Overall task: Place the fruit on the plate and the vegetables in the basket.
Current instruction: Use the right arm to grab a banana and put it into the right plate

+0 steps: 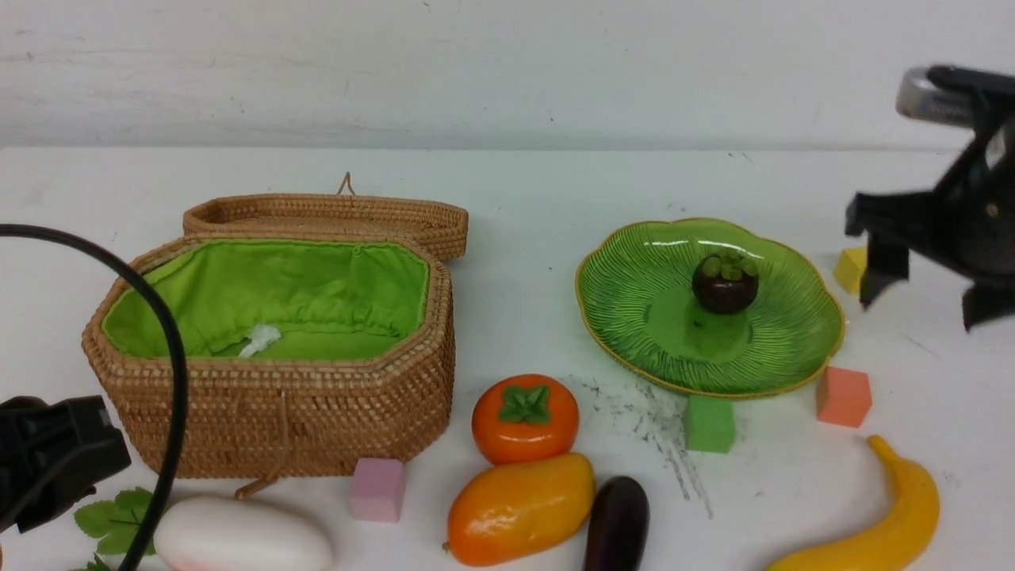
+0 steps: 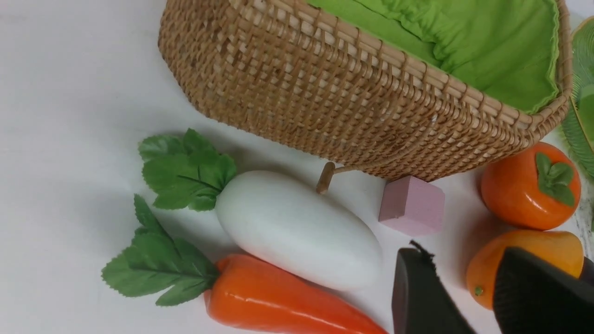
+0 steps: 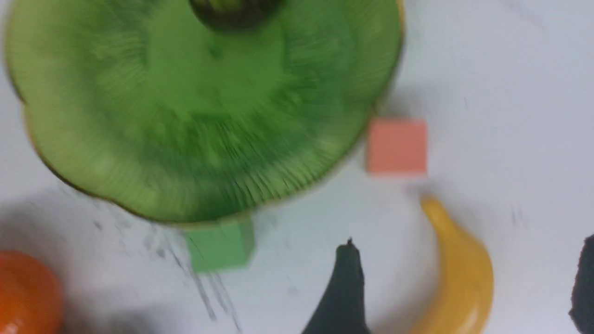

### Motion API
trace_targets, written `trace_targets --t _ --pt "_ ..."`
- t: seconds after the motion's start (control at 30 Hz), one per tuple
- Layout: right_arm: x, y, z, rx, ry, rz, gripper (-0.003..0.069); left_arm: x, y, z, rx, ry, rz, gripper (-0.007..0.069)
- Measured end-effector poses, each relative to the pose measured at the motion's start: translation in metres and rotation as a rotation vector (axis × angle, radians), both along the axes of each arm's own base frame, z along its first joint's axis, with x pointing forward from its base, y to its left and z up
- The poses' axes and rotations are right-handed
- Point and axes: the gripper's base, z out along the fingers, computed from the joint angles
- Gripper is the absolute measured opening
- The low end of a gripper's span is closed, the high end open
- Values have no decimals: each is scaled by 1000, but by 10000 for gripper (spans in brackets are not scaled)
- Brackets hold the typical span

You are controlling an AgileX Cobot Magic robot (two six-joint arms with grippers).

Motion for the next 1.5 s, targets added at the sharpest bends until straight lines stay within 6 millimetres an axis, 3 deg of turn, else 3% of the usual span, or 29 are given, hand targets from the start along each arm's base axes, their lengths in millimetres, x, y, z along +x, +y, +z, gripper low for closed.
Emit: trace_targets --t 0.1,0.13,0.2,0.33,0.57,0.7,0.73,0.77,1.0,1.27,1.3,1.4,1.5 --pt "-22 -4 -32 11 81 -63 559 0 0 0 0 0 0 239" --pt "-23 -4 -34 14 83 -72 557 0 0 0 0 0 0 239" --pt "-37 -6 -67 25 134 -127 539 0 0 0 0 0 0 239" --pt "-47 -8 -103 47 115 -187 535 0 0 0 0 -2 0 239" --pt "-41 -6 -149 84 94 -232 516 1 0 1 -2 -15 2 239" --pt "-39 -6 -153 60 105 -192 423 1 0 1 -2 -15 2 239" --pt "-39 -7 -153 50 105 -178 350 1 0 1 -2 -15 2 239" --pt "-39 -7 -153 49 102 -175 323 1 0 1 -2 -15 2 239" --pt "-35 -6 -136 61 50 -171 332 1 0 1 -2 -15 2 239" --pt "9 -1 -34 60 -247 -89 332 1 0 1 -2 -15 2 239" --pt "9 -1 -34 59 -246 -88 332 1 0 1 -2 -15 2 239" --pt "33 4 -7 86 -334 -90 332 1 0 1 -2 -15 2 239" --pt "55 9 -5 119 -345 -103 332 1 0 1 -2 -15 2 239"
